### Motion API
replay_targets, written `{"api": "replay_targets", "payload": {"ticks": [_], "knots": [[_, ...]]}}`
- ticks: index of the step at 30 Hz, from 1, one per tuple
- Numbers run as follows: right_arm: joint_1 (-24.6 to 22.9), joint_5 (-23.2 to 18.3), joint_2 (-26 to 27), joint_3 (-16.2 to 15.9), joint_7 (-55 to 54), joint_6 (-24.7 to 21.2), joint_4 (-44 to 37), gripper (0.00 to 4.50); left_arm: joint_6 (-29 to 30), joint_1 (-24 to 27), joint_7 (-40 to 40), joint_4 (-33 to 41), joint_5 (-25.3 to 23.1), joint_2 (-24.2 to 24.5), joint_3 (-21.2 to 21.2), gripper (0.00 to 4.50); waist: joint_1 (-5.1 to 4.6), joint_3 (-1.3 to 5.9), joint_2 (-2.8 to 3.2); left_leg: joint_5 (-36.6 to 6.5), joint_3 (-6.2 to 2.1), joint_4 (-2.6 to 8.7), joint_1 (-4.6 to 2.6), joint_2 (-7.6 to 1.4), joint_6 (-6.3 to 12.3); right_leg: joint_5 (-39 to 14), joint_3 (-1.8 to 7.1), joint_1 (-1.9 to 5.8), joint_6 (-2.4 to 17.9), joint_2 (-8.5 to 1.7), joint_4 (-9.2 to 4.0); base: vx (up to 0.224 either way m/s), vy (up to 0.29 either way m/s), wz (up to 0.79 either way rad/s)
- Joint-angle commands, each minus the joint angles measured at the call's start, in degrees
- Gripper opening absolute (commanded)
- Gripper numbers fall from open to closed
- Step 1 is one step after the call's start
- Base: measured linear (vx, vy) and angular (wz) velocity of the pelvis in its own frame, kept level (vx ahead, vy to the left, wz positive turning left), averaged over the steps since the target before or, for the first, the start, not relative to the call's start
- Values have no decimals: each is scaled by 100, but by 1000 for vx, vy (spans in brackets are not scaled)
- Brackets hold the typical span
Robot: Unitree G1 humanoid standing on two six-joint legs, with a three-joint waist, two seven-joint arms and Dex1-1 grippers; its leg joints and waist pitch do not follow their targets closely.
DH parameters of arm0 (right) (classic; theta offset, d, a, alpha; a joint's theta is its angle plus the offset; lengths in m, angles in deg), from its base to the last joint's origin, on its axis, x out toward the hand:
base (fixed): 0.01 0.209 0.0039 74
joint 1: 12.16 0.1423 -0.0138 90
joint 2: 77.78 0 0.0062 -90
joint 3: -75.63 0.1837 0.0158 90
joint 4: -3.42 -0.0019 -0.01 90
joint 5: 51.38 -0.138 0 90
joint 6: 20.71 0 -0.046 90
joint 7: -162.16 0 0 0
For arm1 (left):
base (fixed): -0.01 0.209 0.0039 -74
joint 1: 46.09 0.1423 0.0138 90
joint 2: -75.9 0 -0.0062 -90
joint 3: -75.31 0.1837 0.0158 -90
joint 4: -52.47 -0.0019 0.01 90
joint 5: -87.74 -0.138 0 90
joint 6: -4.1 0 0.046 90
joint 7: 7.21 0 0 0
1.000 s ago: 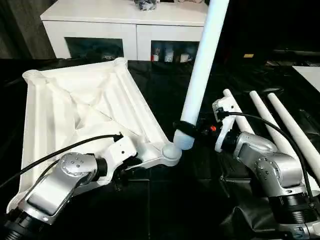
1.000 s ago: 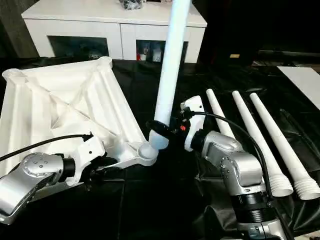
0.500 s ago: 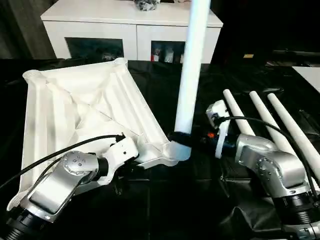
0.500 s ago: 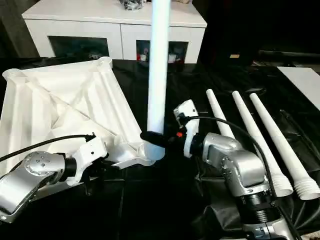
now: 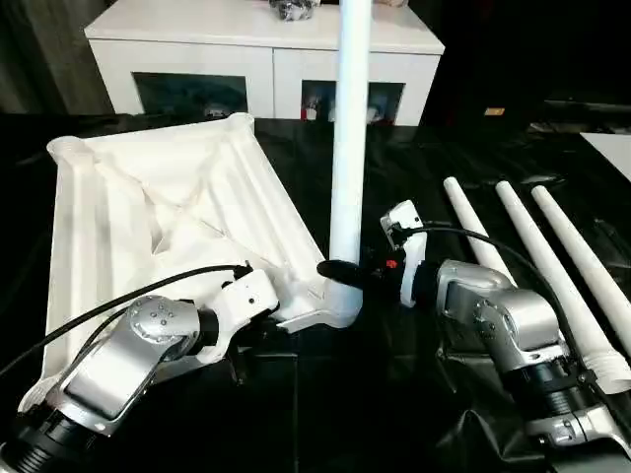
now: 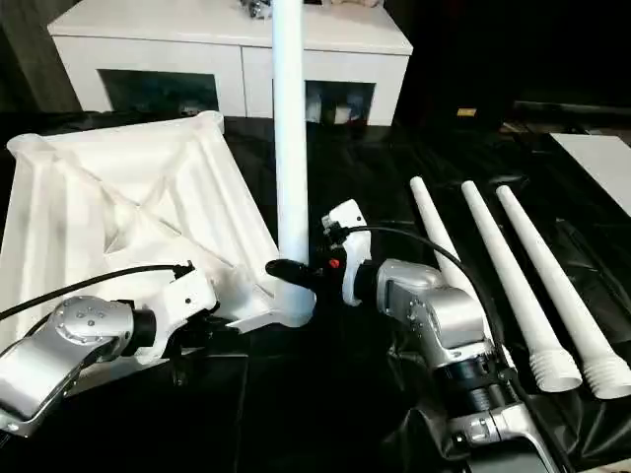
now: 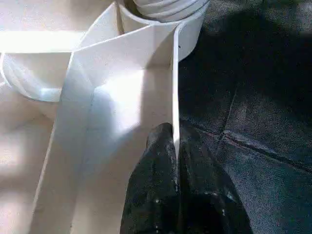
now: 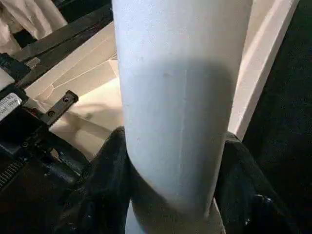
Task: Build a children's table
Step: Insert table leg to table base
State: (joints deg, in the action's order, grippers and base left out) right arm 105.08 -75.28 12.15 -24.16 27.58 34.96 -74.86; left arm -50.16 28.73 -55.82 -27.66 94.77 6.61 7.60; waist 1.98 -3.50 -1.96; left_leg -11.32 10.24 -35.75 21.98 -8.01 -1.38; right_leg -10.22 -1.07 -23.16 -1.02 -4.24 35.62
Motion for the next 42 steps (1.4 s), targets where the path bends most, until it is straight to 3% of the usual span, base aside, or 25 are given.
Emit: {"api": "replay_targets", "payload": {"ticks": [1, 7, 11, 14, 16, 18, 22, 26, 28, 35, 37, 38, 42], "knots": [[42, 122, 21, -6, -18, 107, 156, 187, 57, -1, -25, 71, -7, -79, 95, 0, -9, 355, 16, -1462, -170, 531, -136, -440, -214, -1496, 206, 168, 1337, -377, -400, 0, 0, 0], [-92, 180, 165, 226, -204, 502, 465, 187, 80, 15, 19, 94, -4, -126, 47, 0, -21, 358, 16, -1669, -185, 548, -146, -445, -295, -1637, 207, 145, 1265, -374, -417, 0, 0, 0], [-453, 73, 388, 608, -489, 1002, 656, 187, 86, 11, 101, 61, -31, -208, 14, 0, -18, 362, 17, -1781, -191, 551, -140, -448, -315, -1743, 218, 143, 1209, -391, -443, 0, 0, 0], [-668, 95, 499, 664, -536, 1317, 747, 186, 66, -14, 139, 23, -43, -269, 8, 0, -28, 362, 48, -1833, -197, 561, -140, -451, -303, -1705, 211, 133, 1228, -378, -435, 0, 0, 0], [-708, 117, 521, 665, -551, 1400, 771, 186, 59, -21, 149, 14, -49, -280, 6, 0, -29, 365, 34, -1912, -201, 565, -148, -447, -305, -1780, 206, 131, 1216, -374, -446, 0, 0, 0], [-887, 159, 680, 779, -682, 1826, 925, 186, 53, -46, 180, -15, -76, -330, -4, 0, -29, 356, 47, -2009, -200, 569, -151, -455, -310, -1861, 214, 108, 1209, -382, -464, 0, 0, 0], [-1036, 280, 754, 799, -752, 2195, 1027, 186, 51, -43, 192, -17, -90, -342, -19, 0, -35, 351, 63, -2203, -222, 590, -161, -457, -349, -2036, 206, 96, 1146, -376, -484, 0, 0, 0], [-1328, 585, 803, 750, -910, 3032, 1180, 186, 57, -63, 237, -39, -128, -386, -50, 0, -42, 353, 66, -2287, -231, 615, -153, -459, -350, -2004, 199, 103, 1131, -375, -490, 0, 0, 0], [-1364, 610, 808, 742, -925, 3117, 1201, 186, 54, -66, 240, -43, -132, -388, -51, 0, -32, 347, 84, -2349, -226, 617, -176, -460, -348, -1995, 205, 83, 1133, -371, -502, 0, 0, 0], [-1591, 787, 986, 870, -1166, 4065, 1640, 186, 13, -87, 254, -111, -221, -451, -89, 0, -49, 336, 104, -2631, -258, 640, -157, -460, -341, -2260, 208, 84, 1077, -390, -537, 0, 0, 0], [-1604, 772, 1028, 911, -1227, 4203, 1687, 186, 7, -98, 261, -117, -225, -462, -109, 0, -53, 339, 98, -2684, -256, 638, -162, -459, -333, -2349, 210, 74, 1054, -388, -551, 0, 0, 0], [-1609, 738, 1061, 947, -1263, 4276, 1718, 186, -8, -114, 276, -126, -226, -474, -127, 0, -47, 338, 131, -2727, -261, 643, -171, -458, -335, -2379, 214, 65, 1047, -389, -559, 0, 0, 0], [-1648, 677, 1152, 938, -1180, 4345, 1818, 186, -54, -209, 347, -210, -246, -555, -175, 0, -48, 335, 146, -2845, -272, 661, -170, -465, -355, -2384, 208, 58, 1029, -379, -564, 0, 0, 0]]}}
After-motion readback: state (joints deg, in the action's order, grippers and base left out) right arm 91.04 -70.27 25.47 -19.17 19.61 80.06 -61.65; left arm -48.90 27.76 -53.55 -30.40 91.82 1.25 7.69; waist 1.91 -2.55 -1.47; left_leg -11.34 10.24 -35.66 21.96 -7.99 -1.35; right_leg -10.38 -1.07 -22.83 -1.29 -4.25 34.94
